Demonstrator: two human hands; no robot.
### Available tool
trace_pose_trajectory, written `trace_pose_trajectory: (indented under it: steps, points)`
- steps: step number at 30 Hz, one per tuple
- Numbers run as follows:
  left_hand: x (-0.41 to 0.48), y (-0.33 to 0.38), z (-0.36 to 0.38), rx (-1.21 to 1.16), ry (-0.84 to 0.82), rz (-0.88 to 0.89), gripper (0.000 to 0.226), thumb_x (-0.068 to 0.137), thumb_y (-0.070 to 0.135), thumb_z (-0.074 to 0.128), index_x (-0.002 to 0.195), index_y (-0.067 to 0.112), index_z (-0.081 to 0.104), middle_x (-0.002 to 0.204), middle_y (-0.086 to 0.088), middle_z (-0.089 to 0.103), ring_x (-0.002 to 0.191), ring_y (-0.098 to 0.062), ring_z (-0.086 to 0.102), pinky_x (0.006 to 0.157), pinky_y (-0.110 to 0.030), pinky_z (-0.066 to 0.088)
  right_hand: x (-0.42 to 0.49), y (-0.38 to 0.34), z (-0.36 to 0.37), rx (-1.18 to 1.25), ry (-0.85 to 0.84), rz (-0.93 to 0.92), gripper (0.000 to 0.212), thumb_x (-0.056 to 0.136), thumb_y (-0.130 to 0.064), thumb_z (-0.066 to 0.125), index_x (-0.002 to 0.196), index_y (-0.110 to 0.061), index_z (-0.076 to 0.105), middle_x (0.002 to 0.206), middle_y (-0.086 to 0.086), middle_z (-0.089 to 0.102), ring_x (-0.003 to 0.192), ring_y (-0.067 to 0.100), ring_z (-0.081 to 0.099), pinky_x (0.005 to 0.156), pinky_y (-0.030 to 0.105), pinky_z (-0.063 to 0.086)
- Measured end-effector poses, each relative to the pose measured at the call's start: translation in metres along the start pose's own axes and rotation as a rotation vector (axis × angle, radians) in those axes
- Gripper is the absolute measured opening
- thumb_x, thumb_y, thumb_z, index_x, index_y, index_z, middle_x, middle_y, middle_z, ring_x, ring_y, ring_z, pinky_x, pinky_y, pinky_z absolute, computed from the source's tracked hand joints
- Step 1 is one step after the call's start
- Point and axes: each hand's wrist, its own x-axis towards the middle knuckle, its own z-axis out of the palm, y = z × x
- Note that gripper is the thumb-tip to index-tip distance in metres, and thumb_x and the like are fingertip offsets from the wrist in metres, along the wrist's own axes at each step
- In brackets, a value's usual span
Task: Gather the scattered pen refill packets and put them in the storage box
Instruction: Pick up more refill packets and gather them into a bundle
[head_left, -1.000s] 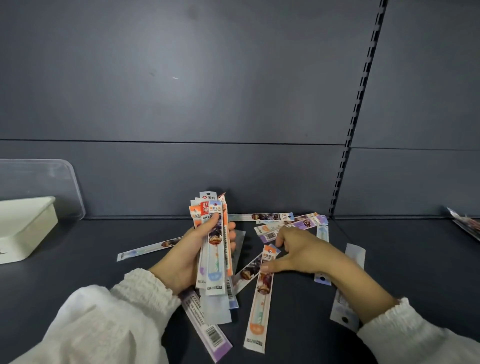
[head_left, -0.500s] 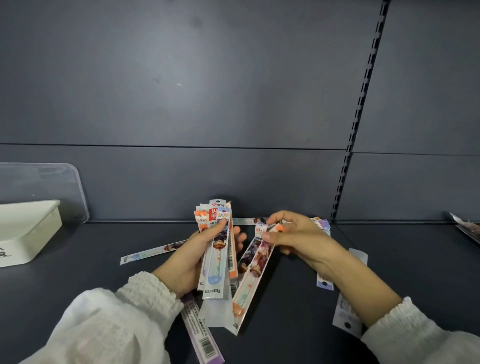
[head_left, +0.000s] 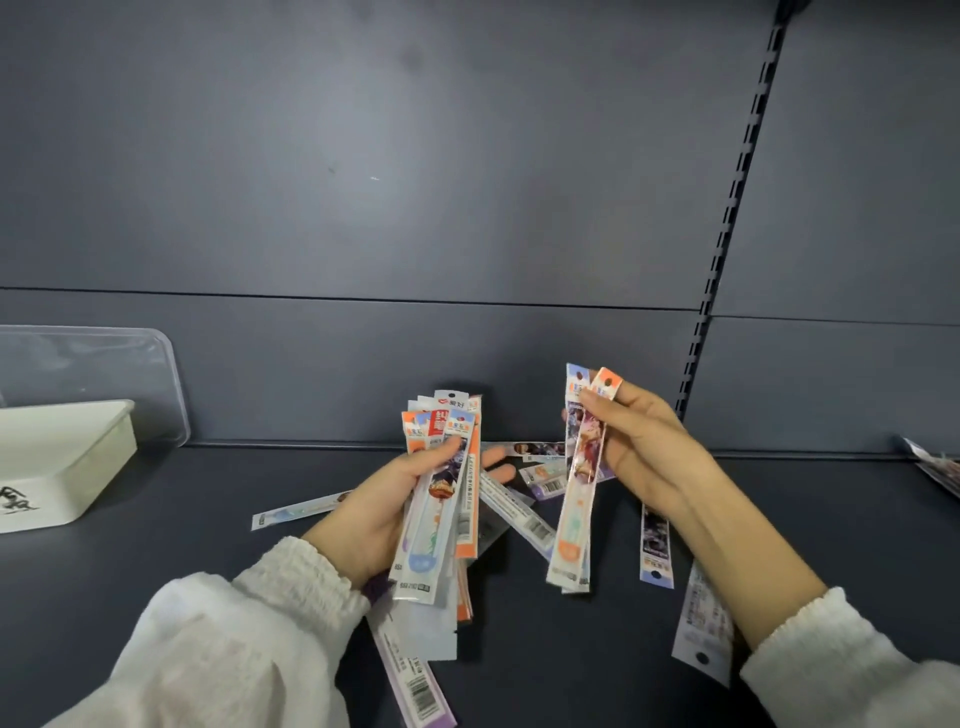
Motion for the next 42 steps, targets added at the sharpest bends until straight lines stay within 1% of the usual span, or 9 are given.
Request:
trace_pose_trajectory:
  steps: [8, 12, 17, 22, 25, 29, 33, 37, 42]
  points:
    - [0.012, 0.006, -0.013, -0.168, 0.000, 0.046, 0.016, 0.083, 0.029, 0.062, 0.080, 0.014, 0.056, 0.062, -0.001, 0.061, 0.043, -0.011, 0.056, 0.042, -0.024, 0.048, 0.005, 0.007, 0.031, 0.014, -0.026, 0.032, 0.013, 0.088, -0.003, 0.061, 0.098, -0.006, 0.069, 0.070, 0.002, 0.072, 0.057, 0.009, 0.066, 0.056, 0.021, 0.055]
    - [0.004, 0.001, -0.006, -0.046, 0.010, 0.025, 0.025, 0.086, 0.033, 0.063, 0.077, 0.010, 0.062, 0.067, -0.005, 0.066, 0.054, -0.017, 0.064, 0.055, -0.028, 0.057, 0.004, 0.018, 0.041, 0.059, -0.038, 0.027, 0.014, 0.088, -0.002, 0.061, 0.099, -0.006, 0.068, 0.073, 0.004, 0.073, 0.060, 0.011, 0.068, 0.058, 0.026, 0.058]
    - [-0.005, -0.017, 0.020, 0.130, -0.105, -0.015, 0.038, 0.092, 0.037, 0.054, 0.115, 0.009, 0.065, 0.106, -0.019, 0.072, 0.086, -0.029, 0.073, 0.070, -0.036, 0.061, 0.001, 0.031, 0.052, -0.280, 0.113, -0.158, 0.008, 0.086, -0.011, 0.069, 0.094, -0.014, 0.069, 0.089, 0.002, 0.076, 0.081, 0.014, 0.073, 0.070, 0.030, 0.059]
    - [0.003, -0.018, 0.020, 0.239, -0.123, -0.034, 0.052, 0.087, 0.054, 0.047, 0.120, 0.016, 0.063, 0.090, -0.007, 0.075, 0.064, -0.017, 0.070, 0.054, -0.028, 0.056, -0.002, 0.036, 0.054, -0.471, 0.127, -0.325, 0.011, 0.084, -0.012, 0.071, 0.093, -0.018, 0.068, 0.090, -0.001, 0.072, 0.084, 0.009, 0.070, 0.066, 0.024, 0.055]
    - [0.001, -0.022, 0.016, 0.194, -0.179, 0.003, 0.016, 0.087, 0.028, 0.066, 0.092, 0.014, 0.063, 0.072, -0.005, 0.064, 0.053, -0.013, 0.057, 0.051, -0.026, 0.052, -0.003, 0.041, 0.057, -0.547, 0.098, -0.383, 0.022, 0.082, -0.014, 0.073, 0.100, -0.024, 0.066, 0.103, 0.001, 0.068, 0.096, 0.013, 0.066, 0.079, 0.036, 0.058]
    - [-0.001, -0.014, 0.027, 0.310, -0.190, 0.337, 0.013, 0.081, 0.008, 0.065, 0.087, 0.016, 0.057, 0.059, 0.000, 0.048, 0.049, -0.012, 0.047, 0.049, -0.025, 0.044, -0.004, 0.024, 0.064, -0.413, 0.038, -0.357, 0.042, 0.087, -0.024, 0.068, 0.124, -0.032, 0.051, 0.130, -0.006, 0.052, 0.115, 0.010, 0.058, 0.096, 0.031, 0.050]
    - [0.006, 0.000, 0.056, 0.584, -0.096, 0.664, 0.036, 0.080, 0.003, 0.069, 0.113, 0.007, 0.058, 0.072, 0.001, 0.061, 0.061, -0.011, 0.059, 0.064, -0.026, 0.051, -0.007, -0.021, 0.075, -0.245, -0.145, -0.391, 0.047, 0.088, -0.046, 0.056, 0.132, -0.032, 0.049, 0.123, -0.001, 0.065, 0.108, 0.012, 0.065, 0.095, 0.034, 0.051]
    - [0.018, -0.020, 0.050, 0.630, -0.103, 0.604, 0.052, 0.078, -0.003, 0.072, 0.124, 0.014, 0.054, 0.108, -0.004, 0.070, 0.101, -0.019, 0.067, 0.087, -0.032, 0.055, -0.016, -0.024, 0.077, -0.366, -0.264, -0.412, 0.038, 0.087, -0.048, 0.049, 0.124, -0.040, 0.054, 0.118, 0.003, 0.068, 0.102, 0.015, 0.069, 0.077, 0.029, 0.058]
    - [0.021, -0.035, 0.033, 0.695, -0.106, 0.471, 0.041, 0.077, -0.006, 0.071, 0.113, 0.006, 0.057, 0.089, -0.005, 0.068, 0.088, -0.017, 0.066, 0.082, -0.028, 0.055, -0.017, -0.016, 0.065, -0.534, -0.231, -0.343, 0.020, 0.094, -0.033, 0.052, 0.103, -0.026, 0.069, 0.093, -0.001, 0.076, 0.088, 0.017, 0.073, 0.080, 0.033, 0.059]
